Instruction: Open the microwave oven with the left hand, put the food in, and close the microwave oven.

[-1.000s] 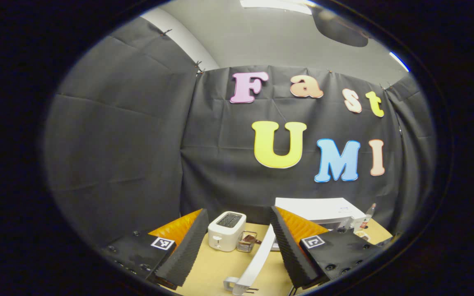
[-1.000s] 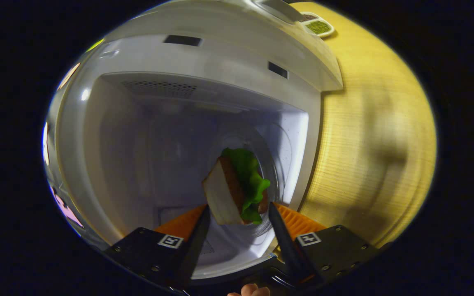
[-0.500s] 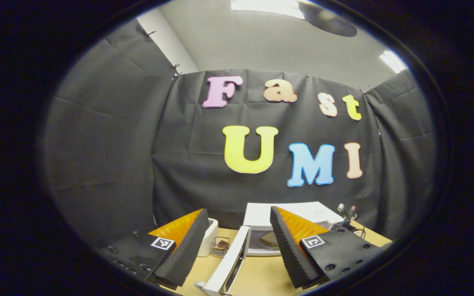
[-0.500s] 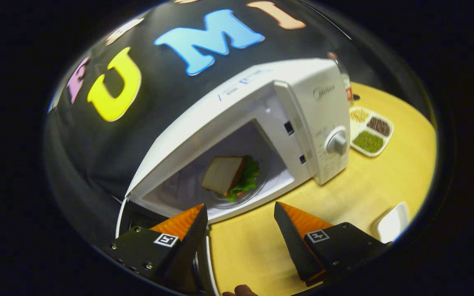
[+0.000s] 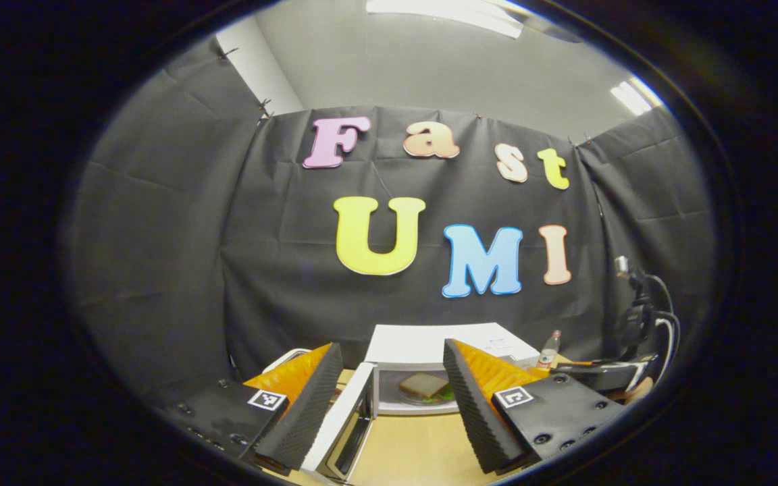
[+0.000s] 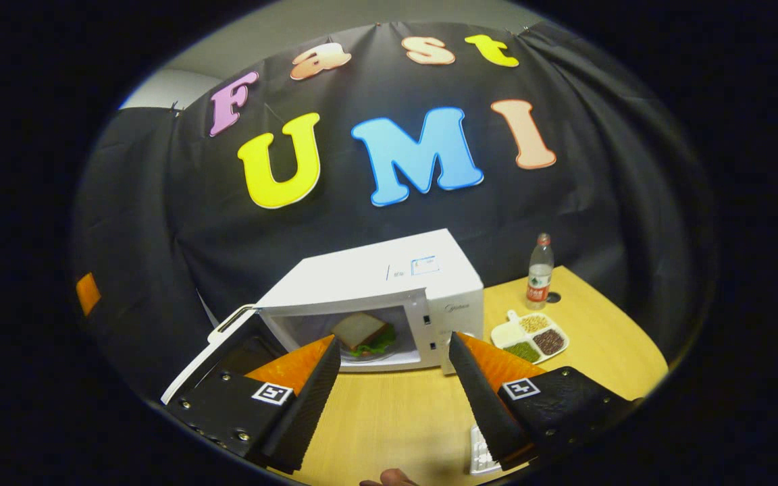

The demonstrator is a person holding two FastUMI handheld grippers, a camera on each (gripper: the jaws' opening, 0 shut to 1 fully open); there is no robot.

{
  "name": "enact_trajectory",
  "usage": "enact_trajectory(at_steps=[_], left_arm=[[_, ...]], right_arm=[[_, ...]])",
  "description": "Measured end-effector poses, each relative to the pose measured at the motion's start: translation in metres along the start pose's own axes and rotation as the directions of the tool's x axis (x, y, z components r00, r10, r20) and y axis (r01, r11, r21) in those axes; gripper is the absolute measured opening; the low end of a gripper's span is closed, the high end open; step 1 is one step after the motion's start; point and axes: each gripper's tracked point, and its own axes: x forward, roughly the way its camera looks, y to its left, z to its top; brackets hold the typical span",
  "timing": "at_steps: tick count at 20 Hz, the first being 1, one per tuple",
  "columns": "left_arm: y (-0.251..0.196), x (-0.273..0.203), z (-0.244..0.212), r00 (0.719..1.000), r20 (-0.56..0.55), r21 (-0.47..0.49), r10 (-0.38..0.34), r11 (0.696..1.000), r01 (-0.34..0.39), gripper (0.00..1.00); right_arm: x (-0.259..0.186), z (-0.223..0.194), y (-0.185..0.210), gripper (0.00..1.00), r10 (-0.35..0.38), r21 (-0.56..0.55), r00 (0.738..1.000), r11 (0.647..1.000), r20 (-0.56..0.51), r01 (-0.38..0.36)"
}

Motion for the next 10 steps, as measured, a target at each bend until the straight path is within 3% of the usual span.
enact_trajectory(at_steps=[7,10], left_arm=[[-0.026,0.008,0.01,0.998,0.022,0.025,-0.052,0.998,0.051,0.96],[-0.031,0.008,0.008,0.998,0.019,0.025,-0.066,0.998,0.066,0.97]], right_arm=[[-0.09,0.084,-0.029,0.96,-0.019,-0.243,0.972,0.967,0.233,0.077],[-0.108,0.096,-0.028,0.96,-0.016,-0.219,0.965,0.973,0.263,0.076]])
